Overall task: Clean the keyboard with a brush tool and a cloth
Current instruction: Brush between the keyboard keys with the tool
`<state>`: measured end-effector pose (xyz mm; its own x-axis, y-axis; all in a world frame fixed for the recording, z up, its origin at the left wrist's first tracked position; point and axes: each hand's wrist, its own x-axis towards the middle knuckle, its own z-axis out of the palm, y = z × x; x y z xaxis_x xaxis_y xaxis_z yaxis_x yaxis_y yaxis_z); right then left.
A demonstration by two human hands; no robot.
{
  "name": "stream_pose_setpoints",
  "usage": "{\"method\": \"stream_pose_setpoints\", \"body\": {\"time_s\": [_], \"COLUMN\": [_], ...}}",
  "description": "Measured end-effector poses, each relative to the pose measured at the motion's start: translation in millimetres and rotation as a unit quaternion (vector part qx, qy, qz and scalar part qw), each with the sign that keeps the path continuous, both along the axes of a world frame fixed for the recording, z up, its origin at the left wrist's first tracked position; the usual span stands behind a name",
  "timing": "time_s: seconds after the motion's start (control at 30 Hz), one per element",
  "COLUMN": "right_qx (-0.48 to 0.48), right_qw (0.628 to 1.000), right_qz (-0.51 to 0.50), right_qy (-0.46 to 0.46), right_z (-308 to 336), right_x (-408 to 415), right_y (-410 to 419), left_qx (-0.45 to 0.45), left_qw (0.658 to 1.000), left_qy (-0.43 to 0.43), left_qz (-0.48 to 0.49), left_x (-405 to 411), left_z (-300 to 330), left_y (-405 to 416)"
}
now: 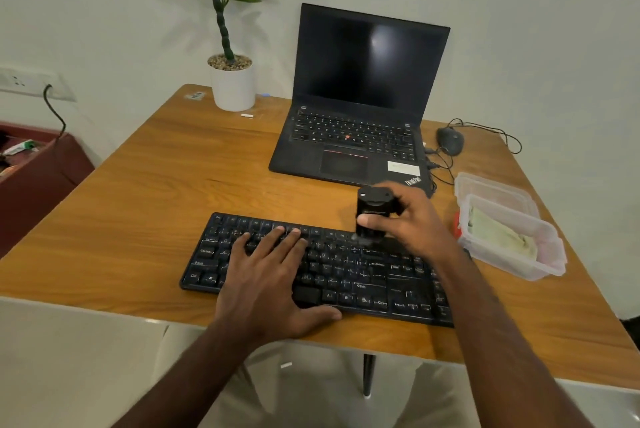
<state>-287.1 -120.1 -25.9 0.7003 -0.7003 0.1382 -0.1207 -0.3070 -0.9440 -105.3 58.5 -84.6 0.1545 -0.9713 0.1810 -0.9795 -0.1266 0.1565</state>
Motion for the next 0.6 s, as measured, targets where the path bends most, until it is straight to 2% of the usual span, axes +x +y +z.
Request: {"method": "stream_pose_setpoints", "body": {"time_s": [0.17, 0.3, 0.43, 0.6], "right_qx": [-0.021, -0.043, -0.025, -0.008], "right_qw": [0.999, 0.998, 0.999, 0.999], "right_qz": [0.009, 0.034, 0.029, 0.004], "right_qy": [-0.047, -0.017, 0.015, -0.031], "right_z": [-1.4, -12.8, -14.7, -3.8], "right_x": [21.7, 42.1, 11.5, -11.0], "right_y": [8.5, 15.2, -0.7, -9.3], "left_qx": [0.000, 0.001, 0.008, 0.002], "left_qw": [1.000, 1.000, 1.000, 1.000], "left_qy": [-0.008, -0.012, -0.009, -0.013], "left_qz": [0.003, 0.005, 0.008, 0.006], "left_x": [-2.2, -2.2, -2.0, -2.0], "left_z": [-0.5, 0.7, 1.5, 0.1], "left_y": [-1.0, -0.4, -0.2, -0.1]}}
